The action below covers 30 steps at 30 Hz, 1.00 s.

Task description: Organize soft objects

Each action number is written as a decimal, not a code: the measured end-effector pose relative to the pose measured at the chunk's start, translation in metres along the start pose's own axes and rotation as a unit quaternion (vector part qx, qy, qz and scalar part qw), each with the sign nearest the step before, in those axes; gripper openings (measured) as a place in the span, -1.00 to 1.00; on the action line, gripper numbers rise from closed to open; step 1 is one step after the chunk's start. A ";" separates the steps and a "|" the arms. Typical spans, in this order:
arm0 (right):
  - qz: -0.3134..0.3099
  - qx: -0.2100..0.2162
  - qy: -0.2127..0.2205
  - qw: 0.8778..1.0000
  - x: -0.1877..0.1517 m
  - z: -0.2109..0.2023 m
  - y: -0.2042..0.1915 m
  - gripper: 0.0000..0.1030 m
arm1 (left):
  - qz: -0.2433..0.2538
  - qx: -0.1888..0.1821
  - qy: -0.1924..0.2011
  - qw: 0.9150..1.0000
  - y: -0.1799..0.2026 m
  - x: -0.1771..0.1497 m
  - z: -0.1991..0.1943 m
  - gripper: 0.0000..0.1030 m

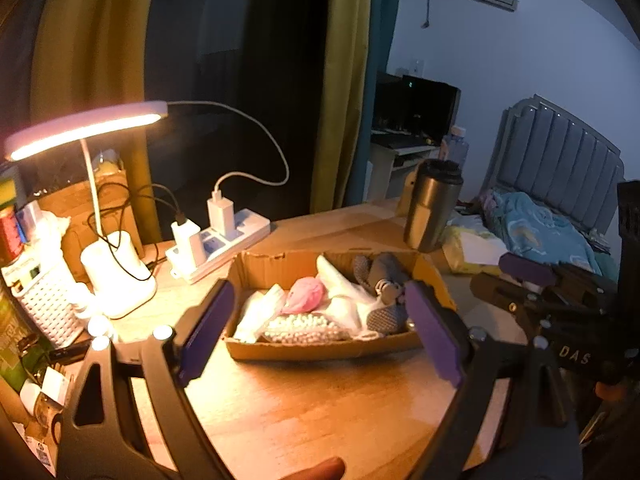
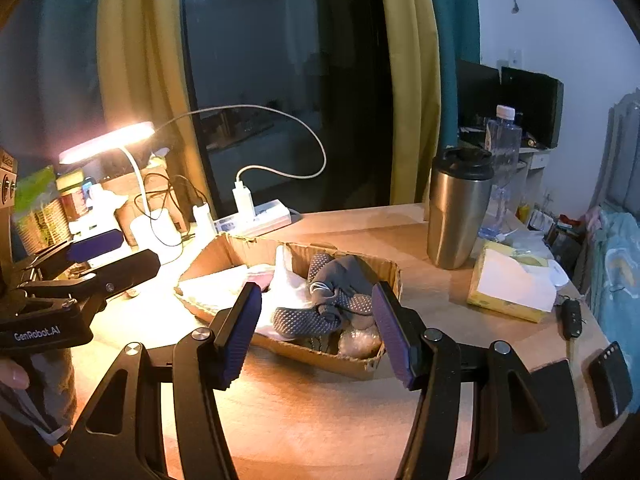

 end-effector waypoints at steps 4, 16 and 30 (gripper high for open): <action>-0.003 -0.001 0.010 1.000 0.001 -0.016 -0.006 0.18 | 0.000 0.002 0.010 1.000 0.001 0.001 -0.016 0.72; -0.012 -0.010 0.044 0.999 0.009 -0.065 -0.017 0.18 | 0.009 0.007 0.039 0.999 0.012 0.008 -0.064 0.73; -0.023 -0.026 0.094 0.995 0.030 -0.122 -0.029 0.38 | 0.034 0.031 0.102 0.994 0.026 0.035 -0.121 0.86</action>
Point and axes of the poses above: each gripper's, at about its wrist camera, not at the fingertips, and z roughly the way its jaws point, y to its right, x to its top, the point moved 6 cm from there along z, roughly the way its jaws point, and after that the axes turned 8 degrees about y, right-handed, at the moved point
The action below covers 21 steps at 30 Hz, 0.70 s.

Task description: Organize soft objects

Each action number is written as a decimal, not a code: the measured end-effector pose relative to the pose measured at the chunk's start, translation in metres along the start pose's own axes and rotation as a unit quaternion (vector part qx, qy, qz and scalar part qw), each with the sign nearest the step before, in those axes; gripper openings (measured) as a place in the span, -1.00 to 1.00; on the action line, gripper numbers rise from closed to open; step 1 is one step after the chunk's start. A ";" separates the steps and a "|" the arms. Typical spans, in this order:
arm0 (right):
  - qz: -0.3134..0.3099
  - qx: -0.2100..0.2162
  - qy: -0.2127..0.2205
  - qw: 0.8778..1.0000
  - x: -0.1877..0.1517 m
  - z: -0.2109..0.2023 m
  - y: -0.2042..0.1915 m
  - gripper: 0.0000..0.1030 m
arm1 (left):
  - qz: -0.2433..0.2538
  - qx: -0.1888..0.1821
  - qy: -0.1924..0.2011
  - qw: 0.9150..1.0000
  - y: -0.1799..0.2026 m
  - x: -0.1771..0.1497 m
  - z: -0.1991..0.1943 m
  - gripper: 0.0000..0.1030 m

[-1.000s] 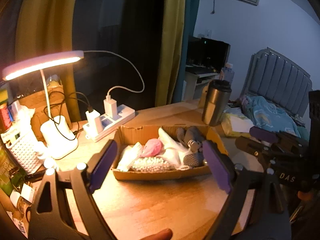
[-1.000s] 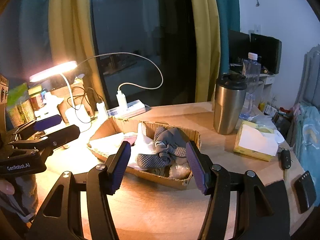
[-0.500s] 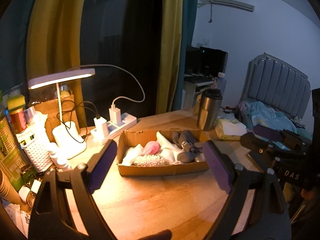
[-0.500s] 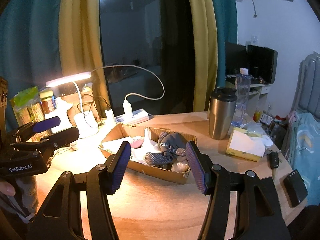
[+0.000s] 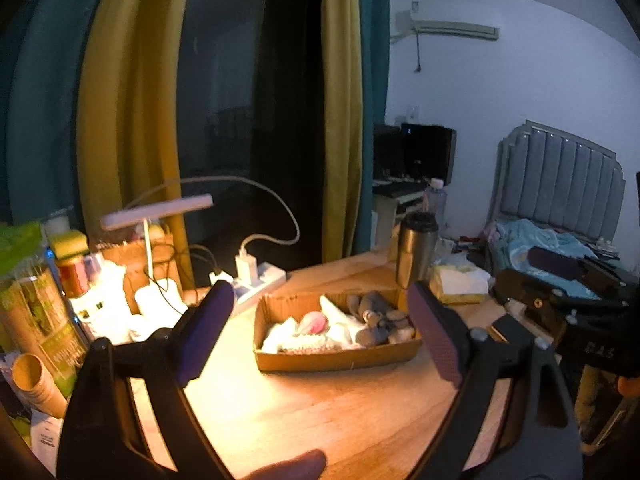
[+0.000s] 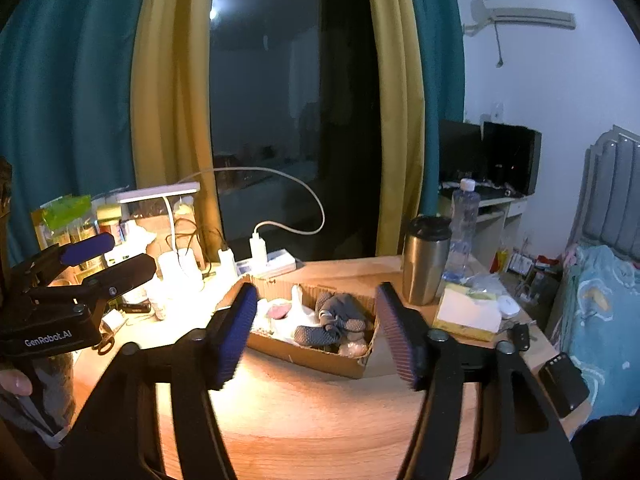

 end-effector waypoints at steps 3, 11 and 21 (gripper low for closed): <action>-0.004 -0.009 0.009 1.000 0.007 -0.009 0.000 0.51 | 0.005 0.008 0.020 1.000 0.001 0.009 -0.008 0.99; -0.007 -0.020 0.024 0.999 0.024 -0.022 0.002 0.53 | 0.012 0.011 0.038 0.999 0.001 0.032 -0.016 0.99; -0.003 -0.027 0.032 0.999 0.031 -0.019 0.008 0.53 | 0.017 0.010 0.039 0.999 0.006 0.037 -0.012 0.99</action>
Point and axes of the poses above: each gripper's, at about its wrist camera, not at the fingertips, and z roughly the way its jaws point, y to its right, x to its top, the point moved 6 cm from there along z, roughly the way its jaws point, and after that the axes turned 8 degrees about y, right-handed, at the moved point
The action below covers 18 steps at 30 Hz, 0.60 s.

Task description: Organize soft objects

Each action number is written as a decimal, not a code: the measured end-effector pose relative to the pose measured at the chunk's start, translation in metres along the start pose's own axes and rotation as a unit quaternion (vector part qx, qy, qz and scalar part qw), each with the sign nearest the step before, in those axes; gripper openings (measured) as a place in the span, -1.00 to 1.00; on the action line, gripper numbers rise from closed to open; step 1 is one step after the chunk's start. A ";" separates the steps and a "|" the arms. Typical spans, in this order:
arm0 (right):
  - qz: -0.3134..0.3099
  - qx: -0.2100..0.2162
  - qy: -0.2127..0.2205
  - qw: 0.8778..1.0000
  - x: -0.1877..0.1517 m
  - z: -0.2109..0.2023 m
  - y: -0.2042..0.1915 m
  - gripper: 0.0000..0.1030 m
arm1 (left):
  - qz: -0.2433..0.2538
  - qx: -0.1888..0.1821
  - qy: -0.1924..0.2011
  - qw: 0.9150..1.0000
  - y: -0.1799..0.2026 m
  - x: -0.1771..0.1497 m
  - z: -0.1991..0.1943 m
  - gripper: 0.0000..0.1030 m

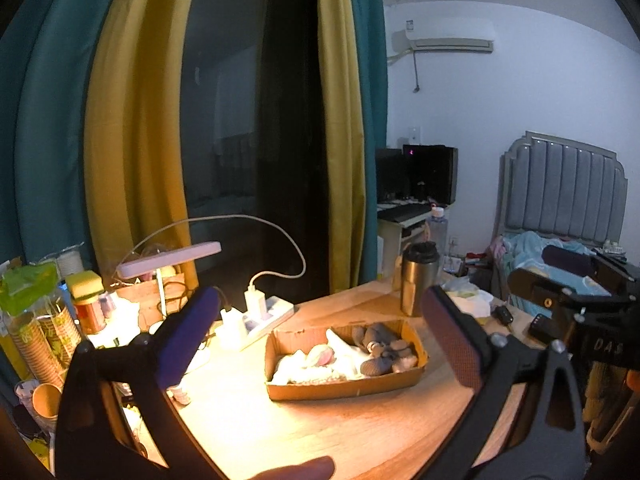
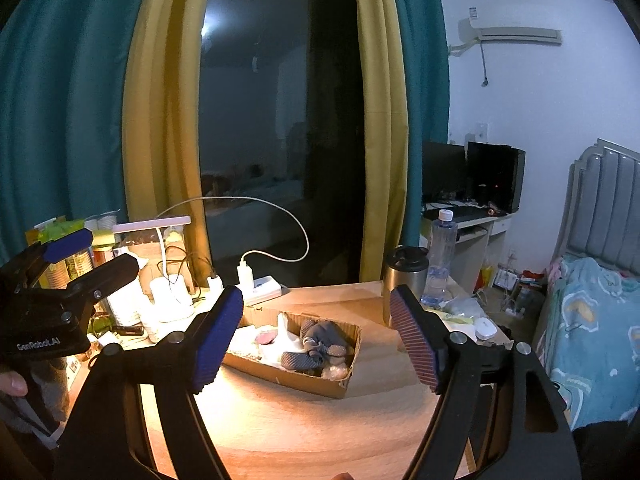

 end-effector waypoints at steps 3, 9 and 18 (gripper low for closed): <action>0.000 -0.001 -0.001 1.000 0.000 0.003 0.001 0.53 | 0.001 0.000 0.001 1.000 0.000 0.000 0.002 0.99; 0.000 -0.001 -0.002 1.000 0.000 0.004 0.001 0.53 | 0.000 -0.001 -0.001 1.000 0.001 -0.001 0.005 0.99; 0.002 -0.002 -0.006 1.000 -0.001 0.011 0.007 0.53 | 0.001 -0.004 -0.003 1.000 0.004 -0.003 0.011 0.99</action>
Point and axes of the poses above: each gripper's, at about its wrist camera, not at the fingertips, and z roughly the way its jaws point, y to its right, x to its top, the point moved 6 cm from there along z, roughly the way its jaws point, and after that the axes turned 8 degrees about y, right-handed, at the moved point
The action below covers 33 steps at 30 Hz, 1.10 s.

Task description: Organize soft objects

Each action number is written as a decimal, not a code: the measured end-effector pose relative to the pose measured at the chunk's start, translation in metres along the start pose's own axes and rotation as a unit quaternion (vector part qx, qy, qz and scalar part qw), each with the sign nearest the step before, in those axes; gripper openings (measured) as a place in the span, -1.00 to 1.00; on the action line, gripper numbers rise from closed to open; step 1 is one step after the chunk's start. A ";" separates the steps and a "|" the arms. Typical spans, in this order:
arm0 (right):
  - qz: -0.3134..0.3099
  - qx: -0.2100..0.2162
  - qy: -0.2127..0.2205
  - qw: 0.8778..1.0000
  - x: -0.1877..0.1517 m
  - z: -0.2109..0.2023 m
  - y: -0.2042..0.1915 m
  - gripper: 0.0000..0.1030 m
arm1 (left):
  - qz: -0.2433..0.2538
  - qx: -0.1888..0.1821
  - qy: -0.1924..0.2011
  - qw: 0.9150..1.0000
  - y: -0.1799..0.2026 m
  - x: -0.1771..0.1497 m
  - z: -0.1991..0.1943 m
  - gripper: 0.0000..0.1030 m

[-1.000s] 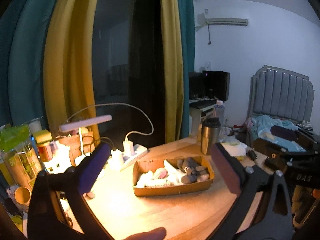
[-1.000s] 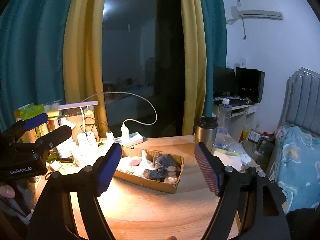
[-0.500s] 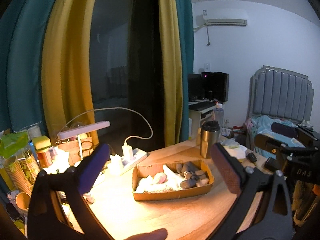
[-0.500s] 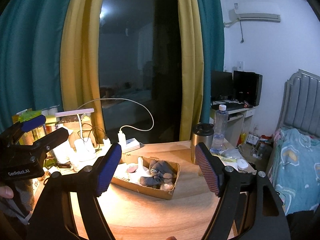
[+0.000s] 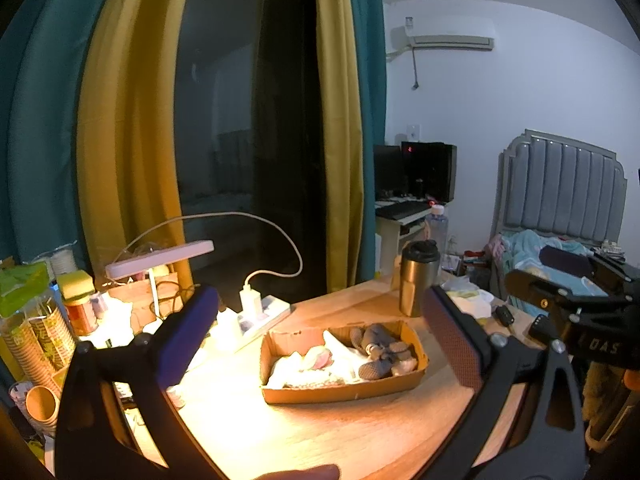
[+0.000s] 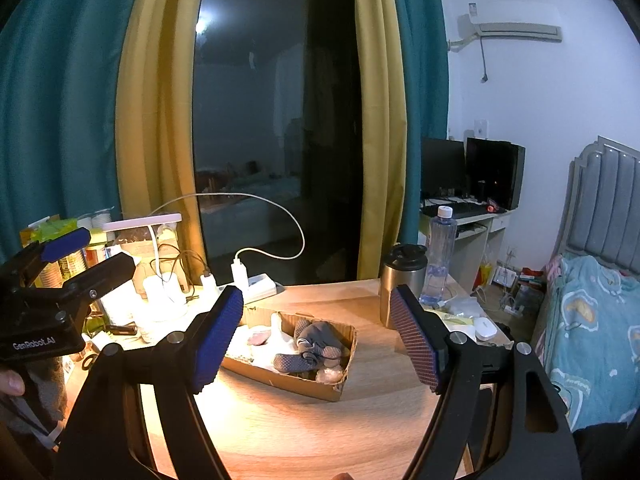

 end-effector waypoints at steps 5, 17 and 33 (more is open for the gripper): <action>0.001 0.001 -0.002 1.000 -0.002 0.003 0.002 0.53 | 0.000 0.000 0.000 1.000 0.000 0.000 0.001 0.99; 0.001 0.001 -0.007 1.000 -0.006 0.007 0.004 0.53 | -0.001 -0.004 -0.002 1.000 0.000 -0.003 0.008 0.99; -0.005 0.007 -0.013 1.000 -0.009 0.009 0.002 0.53 | -0.007 -0.003 -0.003 1.000 -0.002 -0.006 0.007 0.99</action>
Point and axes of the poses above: each gripper's, at about its wrist camera, not at the fingertips, and z roughly the way its jaws point, y to its right, x to its top, the point moved 6 cm from there along z, roughly the way its jaws point, and after that the axes turned 8 degrees about y, right-handed, at the moved point
